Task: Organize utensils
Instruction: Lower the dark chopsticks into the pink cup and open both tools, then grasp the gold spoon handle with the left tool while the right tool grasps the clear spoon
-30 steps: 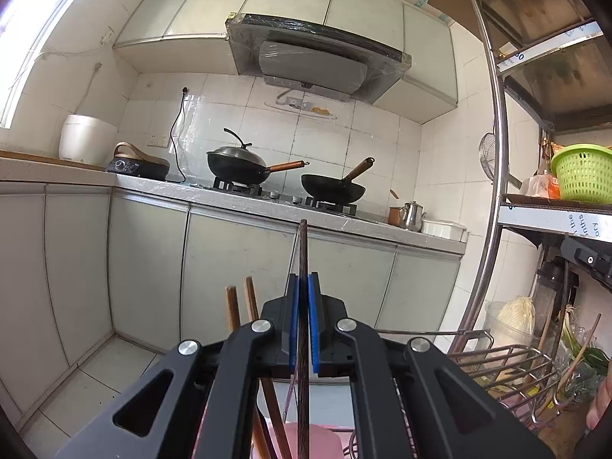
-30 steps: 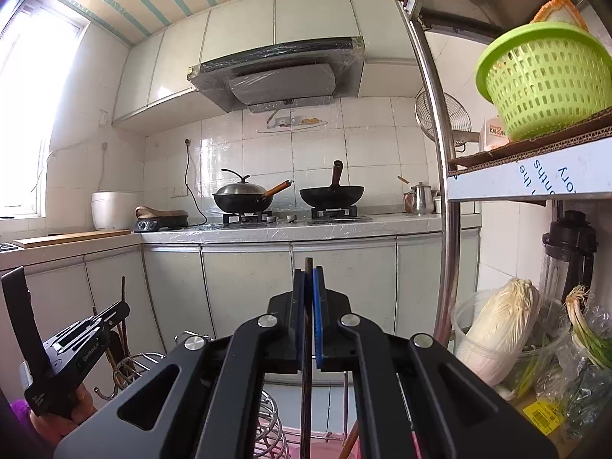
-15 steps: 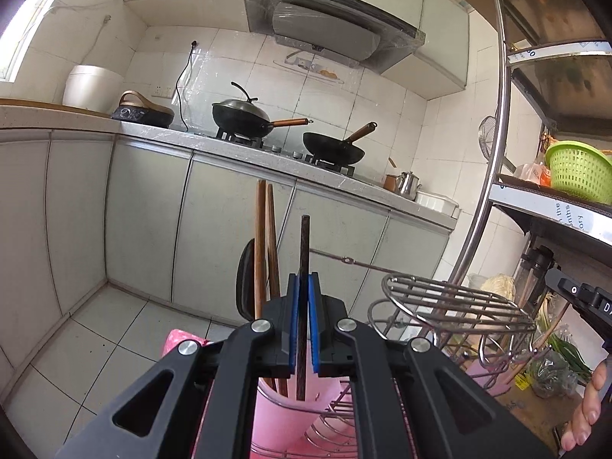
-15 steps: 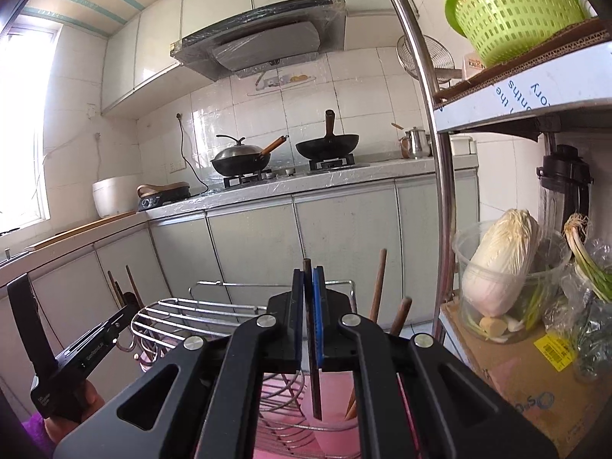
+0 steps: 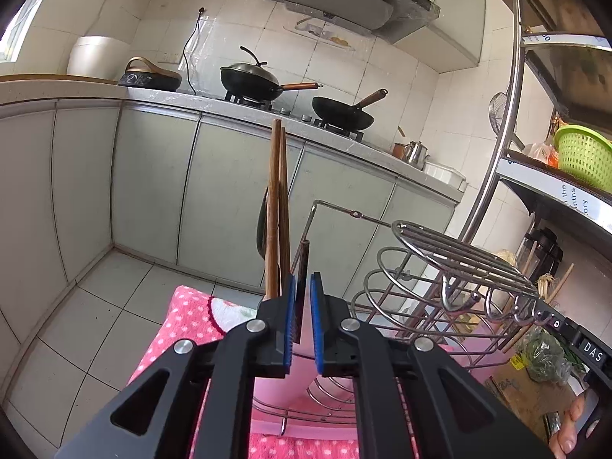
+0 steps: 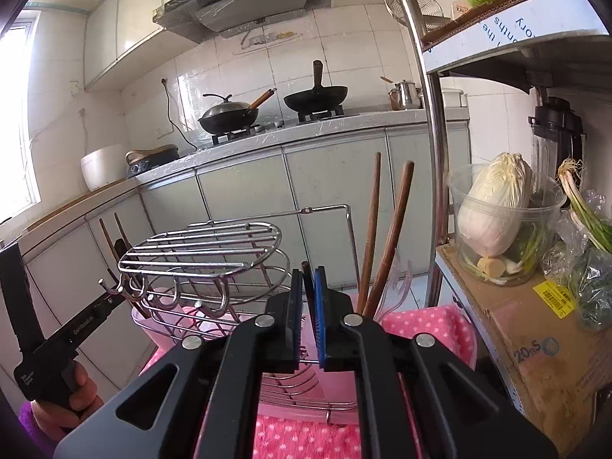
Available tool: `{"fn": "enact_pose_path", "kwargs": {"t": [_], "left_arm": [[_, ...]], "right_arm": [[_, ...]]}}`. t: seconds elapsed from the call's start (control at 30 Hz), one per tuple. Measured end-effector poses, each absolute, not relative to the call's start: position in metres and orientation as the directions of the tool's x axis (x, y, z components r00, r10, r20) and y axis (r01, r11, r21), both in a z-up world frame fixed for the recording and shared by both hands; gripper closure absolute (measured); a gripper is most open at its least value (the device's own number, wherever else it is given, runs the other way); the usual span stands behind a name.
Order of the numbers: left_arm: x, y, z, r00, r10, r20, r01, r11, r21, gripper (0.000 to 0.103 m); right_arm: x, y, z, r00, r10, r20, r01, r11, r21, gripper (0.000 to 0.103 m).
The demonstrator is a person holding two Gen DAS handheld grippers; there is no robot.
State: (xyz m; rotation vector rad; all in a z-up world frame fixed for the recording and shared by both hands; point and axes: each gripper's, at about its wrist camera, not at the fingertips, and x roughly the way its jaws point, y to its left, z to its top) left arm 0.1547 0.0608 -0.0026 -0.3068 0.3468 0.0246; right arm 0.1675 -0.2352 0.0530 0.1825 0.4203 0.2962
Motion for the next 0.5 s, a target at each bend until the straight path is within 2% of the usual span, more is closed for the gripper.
{"fn": "enact_pose_path", "kwargs": {"t": [0.17,0.2,0.27,0.3,0.33,0.5], "left_arm": [[0.146,0.062,-0.001,0.936,-0.035,-0.350,-0.079,0.948,-0.308,0.076],[0.144,0.063,-0.001,0.934,-0.038,-0.354,-0.079,0.948,-0.310,0.075],[0.141,0.064,-0.001,0.931,-0.040,-0.364,-0.080,0.947,-0.310,0.074],[0.140,0.064,0.000,0.929,-0.044,-0.367,-0.078,0.948,-0.309,0.073],[0.138,0.064,0.000,0.928,-0.043,-0.370,-0.078,0.948,-0.307,0.073],[0.125,0.063,0.001,0.919,-0.051,-0.390,-0.076,0.949,-0.305,0.073]], "right_arm": [[0.164,-0.237,0.052,0.856,0.323,-0.404,-0.240,0.940,0.244,0.096],[0.162,-0.237,0.051,0.854,0.323,-0.407,-0.239,0.940,0.243,0.095],[0.158,-0.237,0.051,0.852,0.321,-0.414,-0.239,0.941,0.238,0.086],[0.156,-0.236,0.051,0.850,0.323,-0.415,-0.242,0.941,0.237,0.076],[0.153,-0.236,0.052,0.850,0.324,-0.415,-0.243,0.941,0.237,0.070],[0.138,-0.238,0.055,0.853,0.322,-0.411,-0.240,0.941,0.239,0.069]]}}
